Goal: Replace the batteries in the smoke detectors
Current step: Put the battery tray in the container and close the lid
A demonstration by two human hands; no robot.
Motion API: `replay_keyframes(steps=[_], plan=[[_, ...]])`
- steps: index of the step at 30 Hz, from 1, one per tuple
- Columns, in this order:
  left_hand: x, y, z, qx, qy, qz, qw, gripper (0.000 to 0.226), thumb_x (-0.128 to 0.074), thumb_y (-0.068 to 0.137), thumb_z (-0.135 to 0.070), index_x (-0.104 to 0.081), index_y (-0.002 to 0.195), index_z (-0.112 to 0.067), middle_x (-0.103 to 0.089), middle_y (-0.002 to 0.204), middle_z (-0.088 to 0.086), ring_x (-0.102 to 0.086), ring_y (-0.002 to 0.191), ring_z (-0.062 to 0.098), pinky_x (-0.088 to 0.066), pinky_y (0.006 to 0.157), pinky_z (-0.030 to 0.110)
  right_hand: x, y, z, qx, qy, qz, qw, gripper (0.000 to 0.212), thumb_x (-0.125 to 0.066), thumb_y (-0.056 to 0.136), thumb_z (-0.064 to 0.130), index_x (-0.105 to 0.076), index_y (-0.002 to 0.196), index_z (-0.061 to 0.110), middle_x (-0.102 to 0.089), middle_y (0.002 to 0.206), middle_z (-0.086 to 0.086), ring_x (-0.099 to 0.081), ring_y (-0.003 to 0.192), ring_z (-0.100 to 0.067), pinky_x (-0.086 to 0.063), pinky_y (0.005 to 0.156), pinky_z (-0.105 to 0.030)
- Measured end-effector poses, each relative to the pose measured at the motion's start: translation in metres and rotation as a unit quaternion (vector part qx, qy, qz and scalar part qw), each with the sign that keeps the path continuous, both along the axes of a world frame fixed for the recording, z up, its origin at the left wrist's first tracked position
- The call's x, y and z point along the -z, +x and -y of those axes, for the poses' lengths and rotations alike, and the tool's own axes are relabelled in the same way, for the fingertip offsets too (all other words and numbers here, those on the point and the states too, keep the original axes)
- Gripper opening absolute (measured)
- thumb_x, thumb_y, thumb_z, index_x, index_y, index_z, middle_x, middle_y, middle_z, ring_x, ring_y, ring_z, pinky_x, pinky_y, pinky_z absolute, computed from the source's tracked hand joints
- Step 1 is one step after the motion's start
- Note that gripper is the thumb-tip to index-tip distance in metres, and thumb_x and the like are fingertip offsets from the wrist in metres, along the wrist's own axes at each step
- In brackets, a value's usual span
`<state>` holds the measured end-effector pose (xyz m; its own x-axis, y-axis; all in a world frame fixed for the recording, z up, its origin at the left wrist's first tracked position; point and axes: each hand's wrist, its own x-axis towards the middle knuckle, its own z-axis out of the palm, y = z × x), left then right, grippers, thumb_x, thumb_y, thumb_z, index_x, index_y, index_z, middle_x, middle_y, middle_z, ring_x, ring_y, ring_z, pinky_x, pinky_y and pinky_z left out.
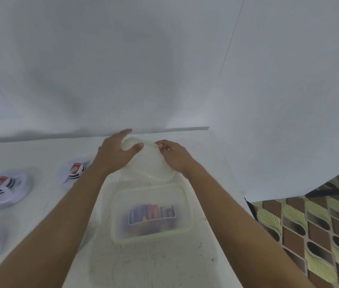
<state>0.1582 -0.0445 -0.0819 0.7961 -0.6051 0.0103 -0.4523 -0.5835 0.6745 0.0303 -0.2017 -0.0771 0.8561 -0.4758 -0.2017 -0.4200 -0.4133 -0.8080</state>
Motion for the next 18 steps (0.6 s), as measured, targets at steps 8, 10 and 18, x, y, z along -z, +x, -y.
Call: replay_keyframes(steps=[8, 10, 18], plan=[[0.013, 0.003, -0.011, 0.047, -0.059, -0.112, 0.991, 0.065, -0.069, 0.082, -0.058, -0.042, 0.140, -0.047, -0.042, 0.146, -0.019, -0.038, 0.137, 0.013, -0.033, 0.113, 0.040, 0.009, 0.002, -0.007, 0.030, -0.042, 0.038, 0.998, 0.036, -0.035, 0.108, 0.030, -0.063, 0.130, 0.025, -0.067, 0.122, 0.003, -0.060, 0.107, -0.018, -0.047, 0.094, -0.031], [0.015, 0.004, -0.012, 0.047, -0.059, -0.113, 0.991, 0.068, -0.068, 0.079, -0.064, -0.040, 0.140, -0.049, -0.042, 0.148, -0.018, -0.038, 0.137, 0.014, -0.033, 0.114, 0.043, 0.010, 0.001, -0.008, 0.036, -0.043, 0.051, 0.997, 0.036, -0.036, 0.108, 0.029, -0.063, 0.131, 0.023, -0.067, 0.125, 0.003, -0.059, 0.106, -0.016, -0.044, 0.091, -0.027], [0.017, 0.005, -0.013, 0.062, -0.068, -0.136, 0.986, 0.067, -0.064, 0.081, -0.066, -0.038, 0.141, -0.052, -0.038, 0.152, -0.016, -0.037, 0.138, 0.014, -0.035, 0.114, 0.047, 0.015, 0.001, -0.009, 0.044, -0.049, 0.065, 0.996, 0.036, -0.037, 0.108, 0.027, -0.065, 0.130, 0.021, -0.067, 0.128, 0.003, -0.058, 0.115, -0.016, -0.038, 0.089, -0.022]])
